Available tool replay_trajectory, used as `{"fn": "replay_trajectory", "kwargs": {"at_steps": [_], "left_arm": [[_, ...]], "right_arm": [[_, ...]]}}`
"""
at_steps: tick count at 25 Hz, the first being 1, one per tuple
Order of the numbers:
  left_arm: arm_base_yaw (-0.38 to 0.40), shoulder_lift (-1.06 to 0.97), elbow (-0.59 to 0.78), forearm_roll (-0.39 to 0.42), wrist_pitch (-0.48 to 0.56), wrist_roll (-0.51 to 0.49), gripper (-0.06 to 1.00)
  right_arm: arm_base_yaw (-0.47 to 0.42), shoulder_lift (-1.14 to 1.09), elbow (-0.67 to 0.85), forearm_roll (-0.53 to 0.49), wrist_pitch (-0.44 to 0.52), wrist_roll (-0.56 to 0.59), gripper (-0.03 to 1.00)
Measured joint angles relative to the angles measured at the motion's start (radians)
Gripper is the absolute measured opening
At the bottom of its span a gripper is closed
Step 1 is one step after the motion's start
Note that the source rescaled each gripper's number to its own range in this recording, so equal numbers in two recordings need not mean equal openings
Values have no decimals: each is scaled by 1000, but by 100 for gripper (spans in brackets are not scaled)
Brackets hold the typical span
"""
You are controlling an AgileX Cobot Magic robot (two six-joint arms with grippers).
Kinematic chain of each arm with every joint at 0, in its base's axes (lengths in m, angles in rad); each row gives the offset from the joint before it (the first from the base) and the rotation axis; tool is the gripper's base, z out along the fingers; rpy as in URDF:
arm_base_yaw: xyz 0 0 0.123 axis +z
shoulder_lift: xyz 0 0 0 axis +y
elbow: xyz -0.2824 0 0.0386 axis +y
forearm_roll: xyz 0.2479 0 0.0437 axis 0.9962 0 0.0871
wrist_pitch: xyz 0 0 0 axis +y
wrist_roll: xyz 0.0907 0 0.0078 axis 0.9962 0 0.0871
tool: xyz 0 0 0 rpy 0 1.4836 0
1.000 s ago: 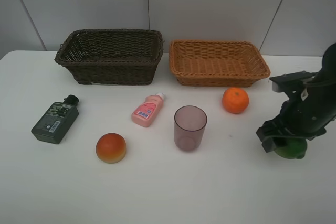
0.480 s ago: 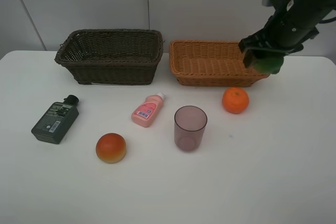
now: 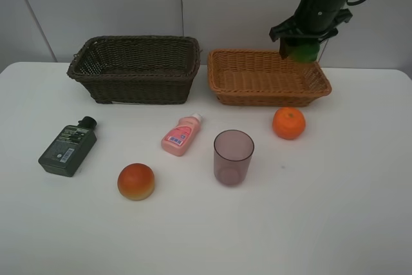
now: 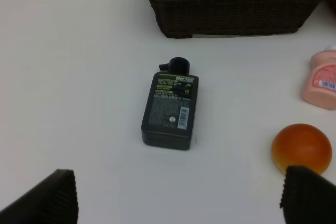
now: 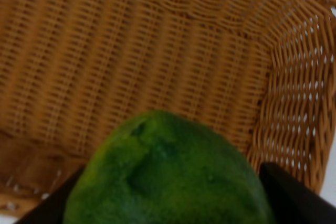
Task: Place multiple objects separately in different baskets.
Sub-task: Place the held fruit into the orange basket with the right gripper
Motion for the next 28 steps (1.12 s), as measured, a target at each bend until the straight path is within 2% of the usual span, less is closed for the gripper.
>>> {"fn": "replay_trajectory", "kwargs": {"at_steps": [4, 13, 23, 24, 26, 27, 28], "left_arm": [[0, 0, 0, 0, 0, 0, 100], [0, 0, 0, 0, 0, 0, 100], [0, 0, 0, 0, 0, 0, 100], [0, 0, 0, 0, 0, 0, 100], [0, 0, 0, 0, 0, 0, 100], [0, 0, 0, 0, 0, 0, 100], [0, 0, 0, 0, 0, 0, 100]], "right_arm": [[-17, 80, -60, -3, -1, 0, 1], [-22, 163, -69, -20, -77, 0, 1], [-22, 197, -69, -19, -86, -3, 3], [-22, 197, -69, -19, -87, -3, 18], [-22, 197, -69, -15, -89, -3, 61], [-22, 197, -69, -10, -89, -3, 77], [-22, 197, -69, -4, -89, -3, 85]]}}
